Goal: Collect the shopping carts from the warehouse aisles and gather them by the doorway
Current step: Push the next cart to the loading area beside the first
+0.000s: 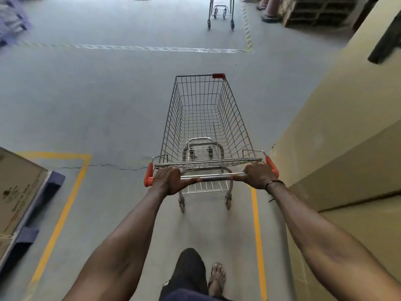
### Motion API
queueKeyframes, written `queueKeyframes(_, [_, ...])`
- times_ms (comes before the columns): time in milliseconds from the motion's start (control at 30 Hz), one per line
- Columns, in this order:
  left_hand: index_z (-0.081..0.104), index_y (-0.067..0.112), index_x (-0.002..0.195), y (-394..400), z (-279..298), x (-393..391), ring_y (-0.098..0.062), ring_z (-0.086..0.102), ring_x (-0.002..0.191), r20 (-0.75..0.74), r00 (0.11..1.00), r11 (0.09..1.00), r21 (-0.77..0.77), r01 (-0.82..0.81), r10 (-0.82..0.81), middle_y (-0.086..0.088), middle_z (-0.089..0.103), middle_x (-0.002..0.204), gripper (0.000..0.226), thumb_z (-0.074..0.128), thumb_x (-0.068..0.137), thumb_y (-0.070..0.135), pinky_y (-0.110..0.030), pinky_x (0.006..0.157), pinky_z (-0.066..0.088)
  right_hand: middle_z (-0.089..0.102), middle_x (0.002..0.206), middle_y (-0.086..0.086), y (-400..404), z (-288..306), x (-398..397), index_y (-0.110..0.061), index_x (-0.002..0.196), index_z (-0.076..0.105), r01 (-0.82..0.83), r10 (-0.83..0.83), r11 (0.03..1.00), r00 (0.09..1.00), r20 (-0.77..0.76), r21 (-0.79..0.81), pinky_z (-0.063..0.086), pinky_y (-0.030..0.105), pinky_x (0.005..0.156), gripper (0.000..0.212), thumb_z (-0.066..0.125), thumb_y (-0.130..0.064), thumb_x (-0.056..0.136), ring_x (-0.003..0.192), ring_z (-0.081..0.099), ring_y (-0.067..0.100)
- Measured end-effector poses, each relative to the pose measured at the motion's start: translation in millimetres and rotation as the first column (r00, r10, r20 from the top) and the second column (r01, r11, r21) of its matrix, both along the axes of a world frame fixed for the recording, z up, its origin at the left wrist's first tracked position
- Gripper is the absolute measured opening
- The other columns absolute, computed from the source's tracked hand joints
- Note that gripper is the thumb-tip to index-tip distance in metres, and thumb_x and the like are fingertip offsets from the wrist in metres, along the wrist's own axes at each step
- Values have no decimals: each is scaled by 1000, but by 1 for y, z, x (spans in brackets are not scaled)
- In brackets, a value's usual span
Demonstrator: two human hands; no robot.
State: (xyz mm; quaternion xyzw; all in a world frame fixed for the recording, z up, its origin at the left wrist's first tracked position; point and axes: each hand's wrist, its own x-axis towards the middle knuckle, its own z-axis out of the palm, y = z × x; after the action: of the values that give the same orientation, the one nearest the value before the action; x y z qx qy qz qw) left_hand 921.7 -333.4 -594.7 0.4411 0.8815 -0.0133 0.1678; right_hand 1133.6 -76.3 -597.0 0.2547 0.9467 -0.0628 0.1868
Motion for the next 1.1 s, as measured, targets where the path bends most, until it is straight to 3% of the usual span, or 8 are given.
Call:
queueKeyframes(67, [56,15,58,30,-3,-41,-21,63,65,-3,1000,1000,-1,-11,11,1,60,63,94,32,75,105,-37,68,51,72,77,2,35,-4,-42,-10,72,74,-15,16,1000,1000,-27,8,47,49,103,98,33,-97,87,77,69,18])
queueKeyframes(167, [55,15,58,77,-7,-105,-19,61,63,-4,1000,1000,20,-21,21,1,61,63,92,34,76,103,-37,67,50,64,64,0,88,-14,-106,-9,64,70,-33,33,999,996,-85,-1,58,43,82,107,24,-105,77,61,60,15])
queueKeyframes(333, [59,15,59,163,-8,-221,-23,63,67,-21,1000,999,46,-11,12,1,62,67,94,34,77,104,-38,71,55,63,63,-1,175,-17,-222,-16,55,59,-33,32,999,993,-115,-14,51,40,73,110,7,-113,63,62,62,16])
queueKeyframes(467, [62,15,59,222,-7,-304,-21,63,64,-22,1000,999,42,12,-11,2,62,64,101,27,71,108,-37,69,53,58,54,-2,233,-18,-299,-17,52,53,15,-21,998,995,-101,-55,42,35,58,101,22,-111,69,54,59,17])
queueKeyframes(600, [65,14,61,291,-4,-387,-22,63,66,0,1000,999,27,21,-21,0,64,66,105,23,68,110,-37,70,52,60,55,-2,294,-15,-377,-16,53,56,61,-67,996,994,-91,-61,40,35,60,99,26,-109,72,55,60,17])
queueKeyframes(733, [64,16,61,357,-1,-461,-25,63,68,-4,999,999,26,34,-34,0,63,66,104,22,66,110,-37,67,49,62,59,-2,354,-11,-450,-17,55,59,86,-90,994,994,-58,-69,43,37,71,96,28,-106,75,60,61,17])
queueKeyframes(867, [64,17,61,426,-5,-540,-25,64,71,-21,999,999,22,46,-45,1,63,68,104,21,66,111,-36,67,47,63,62,-1,422,-16,-526,-13,59,63,78,-81,996,994,-67,-49,37,35,57,98,32,-104,78,60,61,15])
queueKeyframes(1100, [59,20,63,560,-3,-677,-28,66,77,-8,1000,1000,17,20,-20,2,60,71,97,23,68,110,-38,71,50,63,60,-1,559,-18,-669,-14,58,59,64,-70,996,994,-89,-70,37,33,56,97,29,-105,75,57,60,16])
